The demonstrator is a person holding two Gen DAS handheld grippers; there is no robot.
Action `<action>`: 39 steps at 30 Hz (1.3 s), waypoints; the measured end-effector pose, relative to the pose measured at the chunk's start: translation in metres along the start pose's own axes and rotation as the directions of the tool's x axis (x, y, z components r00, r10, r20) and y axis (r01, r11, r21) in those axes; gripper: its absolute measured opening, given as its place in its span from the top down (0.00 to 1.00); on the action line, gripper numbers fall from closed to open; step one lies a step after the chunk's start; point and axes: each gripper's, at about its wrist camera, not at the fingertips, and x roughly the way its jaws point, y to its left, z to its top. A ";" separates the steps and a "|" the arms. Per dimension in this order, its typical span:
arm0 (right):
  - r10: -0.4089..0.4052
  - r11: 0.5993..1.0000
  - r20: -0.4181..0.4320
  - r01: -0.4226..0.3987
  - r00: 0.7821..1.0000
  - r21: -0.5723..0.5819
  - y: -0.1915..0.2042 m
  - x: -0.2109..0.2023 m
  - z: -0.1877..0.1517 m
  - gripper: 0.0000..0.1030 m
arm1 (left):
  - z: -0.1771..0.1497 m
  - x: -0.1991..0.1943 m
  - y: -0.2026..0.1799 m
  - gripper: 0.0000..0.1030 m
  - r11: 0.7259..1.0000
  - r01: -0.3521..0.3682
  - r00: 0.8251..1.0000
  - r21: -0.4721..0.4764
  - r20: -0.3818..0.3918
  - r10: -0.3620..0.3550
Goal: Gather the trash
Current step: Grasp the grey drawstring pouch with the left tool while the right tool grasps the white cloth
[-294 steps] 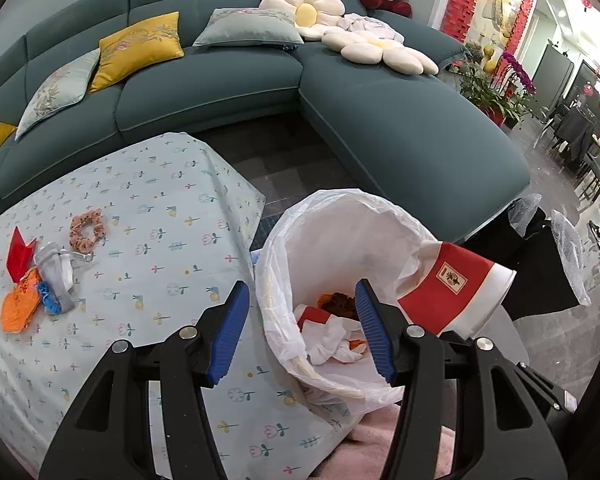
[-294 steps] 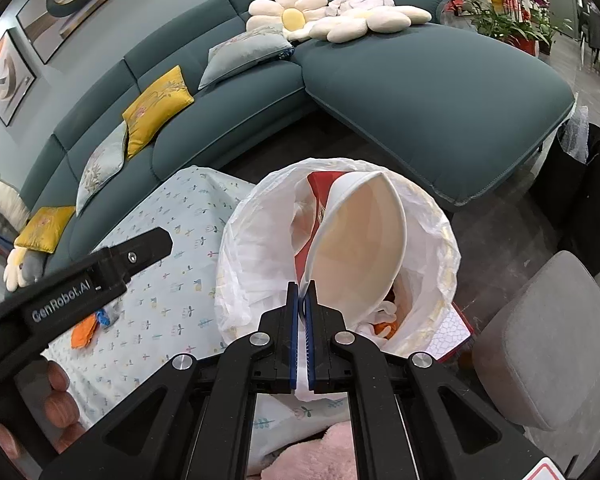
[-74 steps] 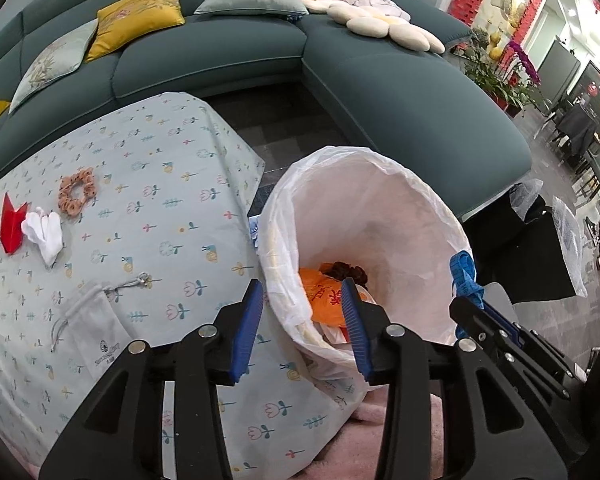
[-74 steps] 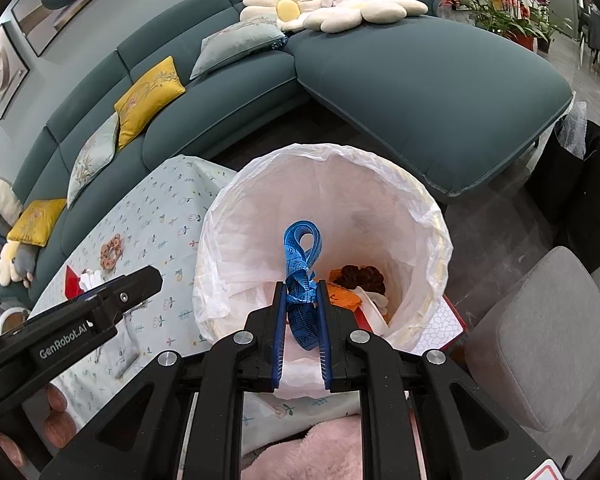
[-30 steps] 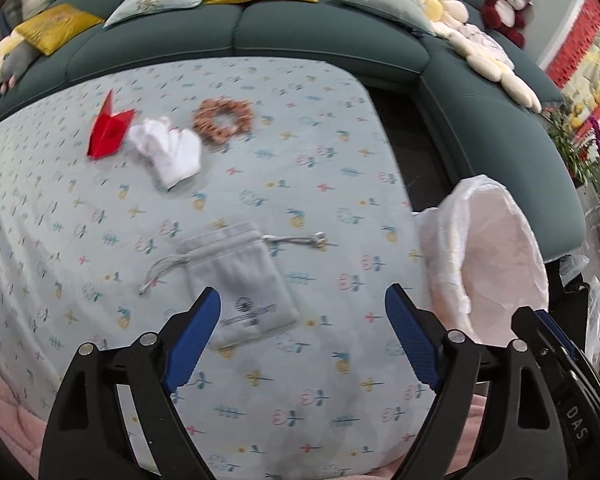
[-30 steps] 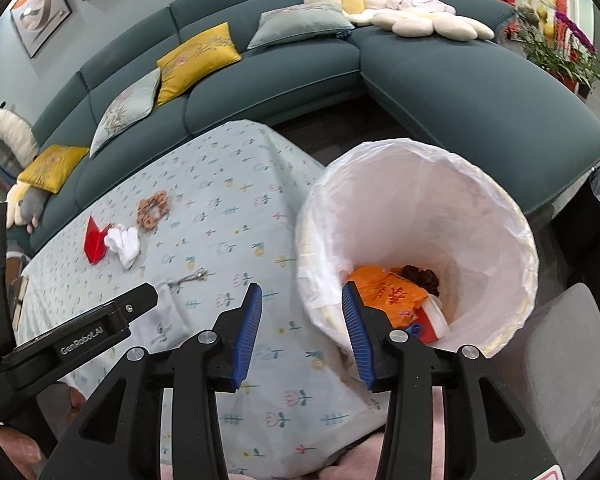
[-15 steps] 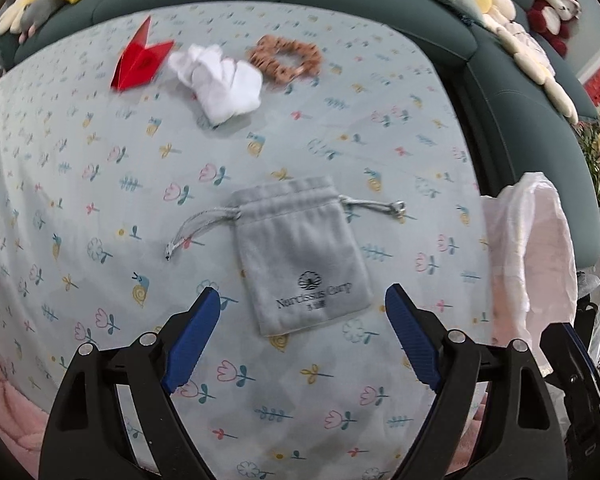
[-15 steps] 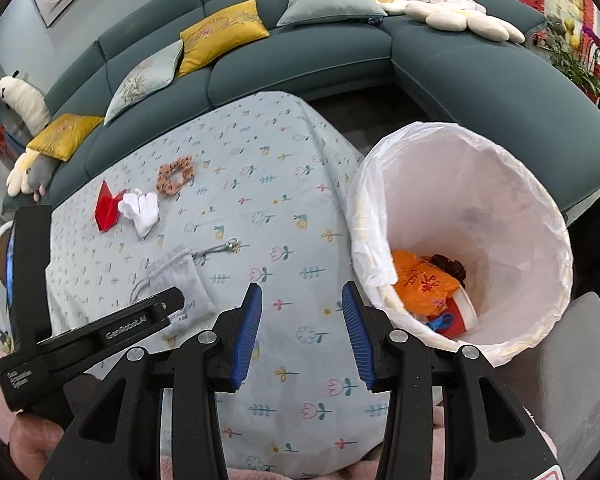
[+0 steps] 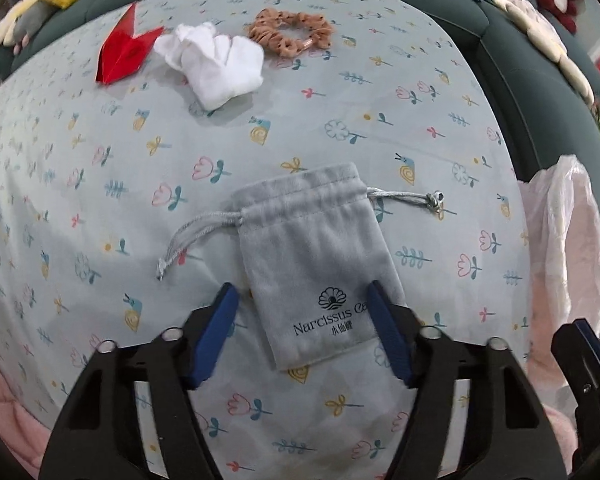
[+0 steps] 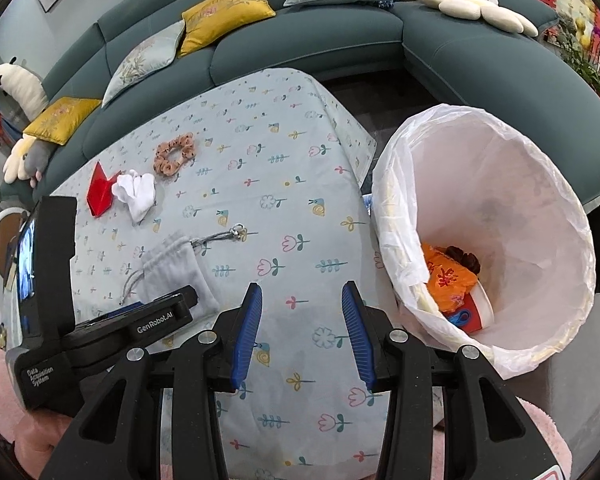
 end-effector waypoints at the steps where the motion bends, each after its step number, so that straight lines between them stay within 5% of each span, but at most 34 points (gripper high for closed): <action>1: 0.000 1.000 -0.003 0.000 1.000 -0.001 0.001 0.001 0.000 0.60 | 0.002 0.000 -0.001 0.49 1.000 -0.001 1.000 0.010 0.003 0.001; 6: 0.001 1.000 -0.020 -0.001 1.000 -0.021 0.015 0.011 0.003 0.60 | 0.009 0.002 -0.007 0.97 0.998 0.036 0.999 0.052 0.000 -0.036; 15: 0.023 0.998 -0.023 -0.024 0.999 -0.059 0.050 0.019 0.014 0.60 | 0.018 -0.018 0.022 0.98 0.996 0.083 0.996 0.039 0.041 -0.085; 24: 0.084 0.990 -0.037 -0.088 0.996 -0.111 0.117 0.043 0.033 0.60 | 0.043 -0.044 0.110 0.98 0.999 0.054 0.991 -0.006 0.119 -0.052; 39: 0.080 0.976 -0.089 -0.096 0.993 -0.193 0.212 0.126 0.073 0.60 | 0.075 -0.021 0.194 0.98 0.993 0.061 0.990 -0.104 0.131 -0.047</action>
